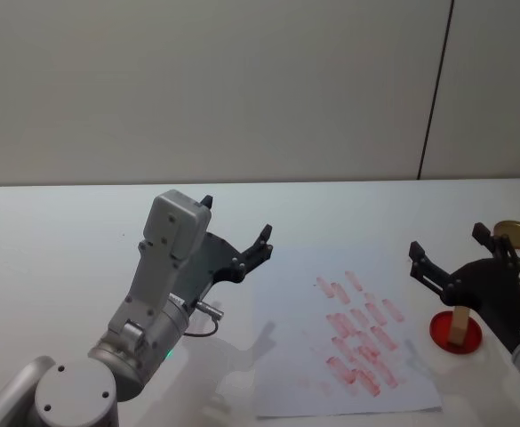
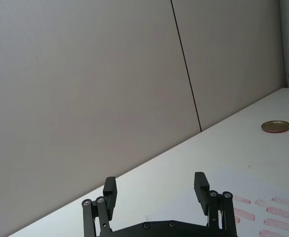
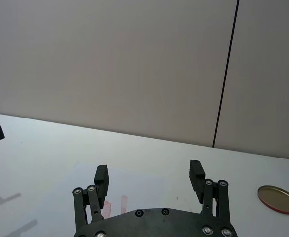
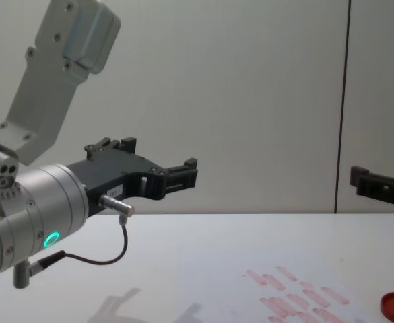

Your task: Use the one hand to pick up the stamp and affix it onto the A4 paper.

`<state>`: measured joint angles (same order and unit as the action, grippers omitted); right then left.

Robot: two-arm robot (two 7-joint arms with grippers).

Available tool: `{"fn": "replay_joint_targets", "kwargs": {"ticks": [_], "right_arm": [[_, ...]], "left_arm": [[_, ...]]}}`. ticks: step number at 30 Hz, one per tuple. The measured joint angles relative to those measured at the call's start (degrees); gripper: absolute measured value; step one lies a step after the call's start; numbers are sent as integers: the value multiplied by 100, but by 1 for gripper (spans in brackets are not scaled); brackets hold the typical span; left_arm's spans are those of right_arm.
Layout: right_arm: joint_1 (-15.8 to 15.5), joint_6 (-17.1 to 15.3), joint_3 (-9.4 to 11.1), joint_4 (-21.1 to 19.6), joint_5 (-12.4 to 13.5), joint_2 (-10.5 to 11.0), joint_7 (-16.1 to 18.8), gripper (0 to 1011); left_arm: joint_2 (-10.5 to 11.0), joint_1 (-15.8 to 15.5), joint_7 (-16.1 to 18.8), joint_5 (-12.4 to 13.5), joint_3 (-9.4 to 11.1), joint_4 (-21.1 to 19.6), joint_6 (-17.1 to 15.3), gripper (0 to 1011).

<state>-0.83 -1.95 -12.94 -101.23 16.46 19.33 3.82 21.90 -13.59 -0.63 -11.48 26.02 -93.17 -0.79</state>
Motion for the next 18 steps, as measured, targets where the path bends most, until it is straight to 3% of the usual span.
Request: {"fn": "replay_joint_targets", "kwargs": {"ticks": [8,18], "right_arm": [[50,-49,-4,21,-47,-61,-96,1003],[191,-329,-89,67,-228,-338,-630,1003]], "left_arm": [[0,0,0,0,0,0,0,993],[0,0,0,0,0,0,0,993]]}}
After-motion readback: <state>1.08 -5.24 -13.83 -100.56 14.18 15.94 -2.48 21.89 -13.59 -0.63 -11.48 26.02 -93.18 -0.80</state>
